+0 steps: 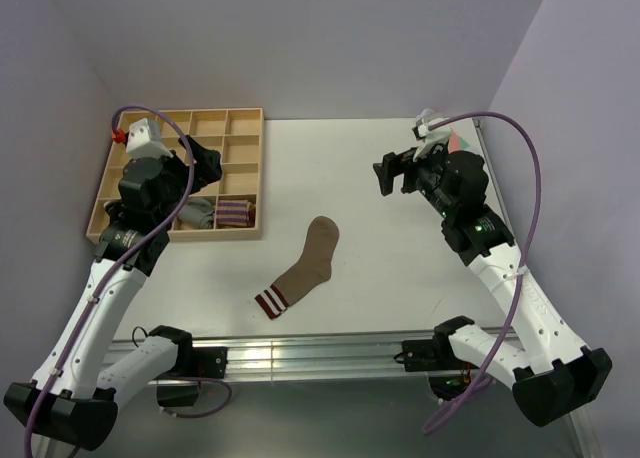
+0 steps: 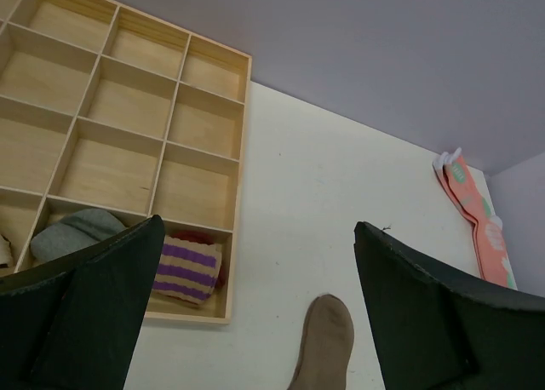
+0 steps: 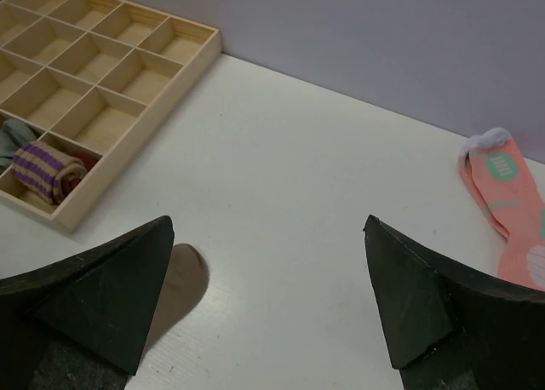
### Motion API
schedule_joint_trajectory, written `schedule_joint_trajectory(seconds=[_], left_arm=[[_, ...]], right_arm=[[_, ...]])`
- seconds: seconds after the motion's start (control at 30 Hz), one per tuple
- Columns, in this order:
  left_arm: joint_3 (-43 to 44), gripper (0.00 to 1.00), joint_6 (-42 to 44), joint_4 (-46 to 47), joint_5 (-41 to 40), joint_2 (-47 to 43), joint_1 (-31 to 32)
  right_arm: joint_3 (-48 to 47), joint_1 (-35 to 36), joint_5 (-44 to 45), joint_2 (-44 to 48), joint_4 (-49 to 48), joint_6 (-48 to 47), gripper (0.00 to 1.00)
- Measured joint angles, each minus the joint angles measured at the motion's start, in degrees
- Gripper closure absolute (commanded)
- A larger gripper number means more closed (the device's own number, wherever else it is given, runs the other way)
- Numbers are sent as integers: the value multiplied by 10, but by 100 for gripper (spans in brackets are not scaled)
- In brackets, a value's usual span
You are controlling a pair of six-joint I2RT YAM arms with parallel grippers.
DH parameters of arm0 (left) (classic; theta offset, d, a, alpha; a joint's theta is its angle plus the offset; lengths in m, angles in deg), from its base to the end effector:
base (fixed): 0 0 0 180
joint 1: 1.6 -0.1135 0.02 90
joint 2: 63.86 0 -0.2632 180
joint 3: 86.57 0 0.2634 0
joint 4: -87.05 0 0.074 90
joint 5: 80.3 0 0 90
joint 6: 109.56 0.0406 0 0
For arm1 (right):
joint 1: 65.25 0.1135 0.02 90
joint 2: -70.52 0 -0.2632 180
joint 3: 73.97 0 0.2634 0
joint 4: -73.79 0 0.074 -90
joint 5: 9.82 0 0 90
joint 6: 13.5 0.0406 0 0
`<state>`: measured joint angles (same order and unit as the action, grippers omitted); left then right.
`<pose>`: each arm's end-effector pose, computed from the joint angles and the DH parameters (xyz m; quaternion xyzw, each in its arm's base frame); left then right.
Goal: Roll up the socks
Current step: Move the sock to the center of the board.
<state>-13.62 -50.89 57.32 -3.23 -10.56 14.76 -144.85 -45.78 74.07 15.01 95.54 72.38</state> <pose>0.2161 -0.0540 0.3932 -0.1709 0.7457 -0.1791 0.6186 0.2235 0.0836 0.3875 -0.1869 0.7213 0.1283 0.6544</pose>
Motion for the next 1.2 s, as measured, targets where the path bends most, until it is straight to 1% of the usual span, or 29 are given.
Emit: schedule_joint_trajectory(seconds=[0.2,0.3,0.43,0.5,0.53,0.6,0.63,0.67,0.7,0.73,0.77,0.9,0.97,1.07,1.1,1.2], left_arm=[[0,1,0,0,0,2,0],[0,2,0,0,1,7,0],[-12,4,-14,18,20,21,6],[-25,5,-24,26,22,29,21],[-33,5,-28,28,21,34,33],[-52,5,-35,36,20,36,52],[-62,5,-40,37,18,35,61],[-71,6,-44,37,16,34,69],[-79,6,-48,40,13,31,74],[-90,6,-53,41,10,26,79],[-106,6,-59,45,5,16,82],[-163,6,-86,44,-26,-34,84],[-189,5,-104,42,-47,-61,84],[-225,4,-136,29,-82,-101,84],[-236,3,-148,21,-96,-113,84],[-253,3,-175,0,-128,-137,84]], right_arm=[[-1,0,0,-3,2,-2,0],[-12,0,-9,-21,19,-10,0],[-16,16,-4,-45,36,-23,3],[-20,56,7,-62,47,-28,7],[-23,77,8,-72,50,-30,11],[-24,131,13,-99,54,-31,14],[-24,155,18,-113,58,-33,18],[-24,168,22,-127,61,-33,20],[-23,198,27,-140,63,-33,23],[-21,224,34,-154,64,-33,30],[-17,245,37,-166,65,-33,32],[5,330,59,-205,70,-33,36],[16,386,84,-229,73,-35,38],[20,446,98,-262,79,-33,44],[19,460,99,-271,80,-32,48],[15,491,111,-299,87,-30,49]])
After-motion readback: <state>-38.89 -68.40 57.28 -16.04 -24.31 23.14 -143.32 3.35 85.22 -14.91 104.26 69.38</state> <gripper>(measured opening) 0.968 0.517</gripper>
